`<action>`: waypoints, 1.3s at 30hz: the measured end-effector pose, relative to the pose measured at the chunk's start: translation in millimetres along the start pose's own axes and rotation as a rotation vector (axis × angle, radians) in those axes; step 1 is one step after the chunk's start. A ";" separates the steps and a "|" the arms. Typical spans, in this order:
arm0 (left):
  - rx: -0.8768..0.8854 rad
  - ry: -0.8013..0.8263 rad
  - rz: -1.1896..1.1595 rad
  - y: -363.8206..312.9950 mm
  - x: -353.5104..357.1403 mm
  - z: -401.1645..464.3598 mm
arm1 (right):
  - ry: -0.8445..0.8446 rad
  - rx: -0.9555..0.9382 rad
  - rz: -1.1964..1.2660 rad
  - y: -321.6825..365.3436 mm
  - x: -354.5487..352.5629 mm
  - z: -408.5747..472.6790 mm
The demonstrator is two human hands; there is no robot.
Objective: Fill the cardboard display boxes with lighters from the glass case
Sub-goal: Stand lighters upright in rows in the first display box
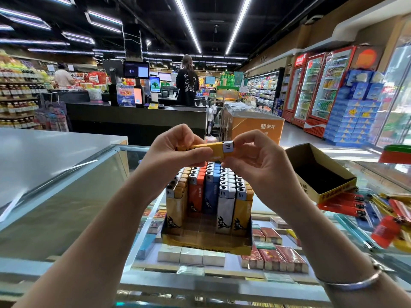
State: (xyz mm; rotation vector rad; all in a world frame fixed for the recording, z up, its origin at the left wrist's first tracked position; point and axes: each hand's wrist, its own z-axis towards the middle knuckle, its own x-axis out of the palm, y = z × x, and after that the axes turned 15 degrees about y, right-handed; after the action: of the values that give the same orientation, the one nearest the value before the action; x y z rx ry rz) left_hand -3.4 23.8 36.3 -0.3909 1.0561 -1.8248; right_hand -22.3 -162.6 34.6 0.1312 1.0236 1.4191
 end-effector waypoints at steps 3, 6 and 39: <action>-0.025 0.028 0.097 -0.4 3.2 -0.4 | -0.008 -0.012 0.100 0.6 1.3 -0.4; -0.053 0.059 0.124 -1.5 3.0 -0.7 | -0.019 -0.027 0.131 2.1 3.2 -0.1; -0.450 0.368 0.474 5.7 -3.0 -1.0 | 0.597 0.210 -0.258 14.7 -31.8 -9.1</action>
State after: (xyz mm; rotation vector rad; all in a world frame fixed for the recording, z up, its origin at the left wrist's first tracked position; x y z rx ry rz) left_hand 0.7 25.9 31.7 -0.0470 1.6644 -1.2507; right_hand -33.5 -190.7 54.5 -0.2820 1.6171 1.1294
